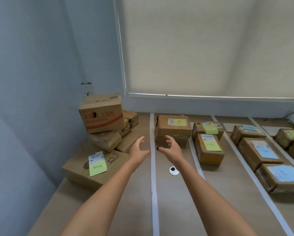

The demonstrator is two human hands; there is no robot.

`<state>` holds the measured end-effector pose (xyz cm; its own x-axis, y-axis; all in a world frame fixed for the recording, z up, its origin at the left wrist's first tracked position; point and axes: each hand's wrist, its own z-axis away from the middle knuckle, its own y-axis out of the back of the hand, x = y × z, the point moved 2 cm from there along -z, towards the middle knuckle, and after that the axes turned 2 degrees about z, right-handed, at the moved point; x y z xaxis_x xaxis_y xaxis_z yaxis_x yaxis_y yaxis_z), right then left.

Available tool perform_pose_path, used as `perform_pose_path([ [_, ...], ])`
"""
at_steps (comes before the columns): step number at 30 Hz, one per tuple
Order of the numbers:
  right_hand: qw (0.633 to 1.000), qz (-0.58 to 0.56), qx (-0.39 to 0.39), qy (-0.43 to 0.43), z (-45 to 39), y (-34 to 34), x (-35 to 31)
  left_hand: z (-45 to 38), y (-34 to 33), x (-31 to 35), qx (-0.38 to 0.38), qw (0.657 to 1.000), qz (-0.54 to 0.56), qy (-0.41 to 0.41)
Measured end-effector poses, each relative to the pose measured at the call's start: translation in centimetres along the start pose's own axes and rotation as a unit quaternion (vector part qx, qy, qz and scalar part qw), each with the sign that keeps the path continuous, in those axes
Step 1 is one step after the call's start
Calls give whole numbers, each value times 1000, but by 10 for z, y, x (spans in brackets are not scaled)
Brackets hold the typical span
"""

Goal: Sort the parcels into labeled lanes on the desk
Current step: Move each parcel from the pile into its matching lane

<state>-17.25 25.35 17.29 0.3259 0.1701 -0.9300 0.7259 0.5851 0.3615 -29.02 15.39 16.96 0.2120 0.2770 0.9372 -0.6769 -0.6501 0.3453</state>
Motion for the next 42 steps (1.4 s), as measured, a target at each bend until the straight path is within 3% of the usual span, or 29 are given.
perform_pose_path([
  [11,997,9,-70,-42,-25,-138,-31,-41,136,-104,24,996,36,82],
  [16,996,-12,-71,-48,-58,-173,-53,-72,184,-122,87,991,29,99],
  [21,998,-56,-15,-9,-119,-180,-105,-129,257,-91,206,972,86,76],
  [23,998,-61,16,8,-141,-185,-123,-156,278,-71,195,973,117,42],
  [28,998,-54,31,26,-167,-208,-137,-185,272,-45,80,986,144,20],
  [33,996,-76,52,18,-165,-208,-133,-181,260,-43,84,978,189,21],
  [38,997,-53,52,28,-143,-172,-129,-167,243,-30,70,978,196,17],
  [42,993,-51,108,10,-117,-117,-120,-147,201,0,28,982,184,-7],
])
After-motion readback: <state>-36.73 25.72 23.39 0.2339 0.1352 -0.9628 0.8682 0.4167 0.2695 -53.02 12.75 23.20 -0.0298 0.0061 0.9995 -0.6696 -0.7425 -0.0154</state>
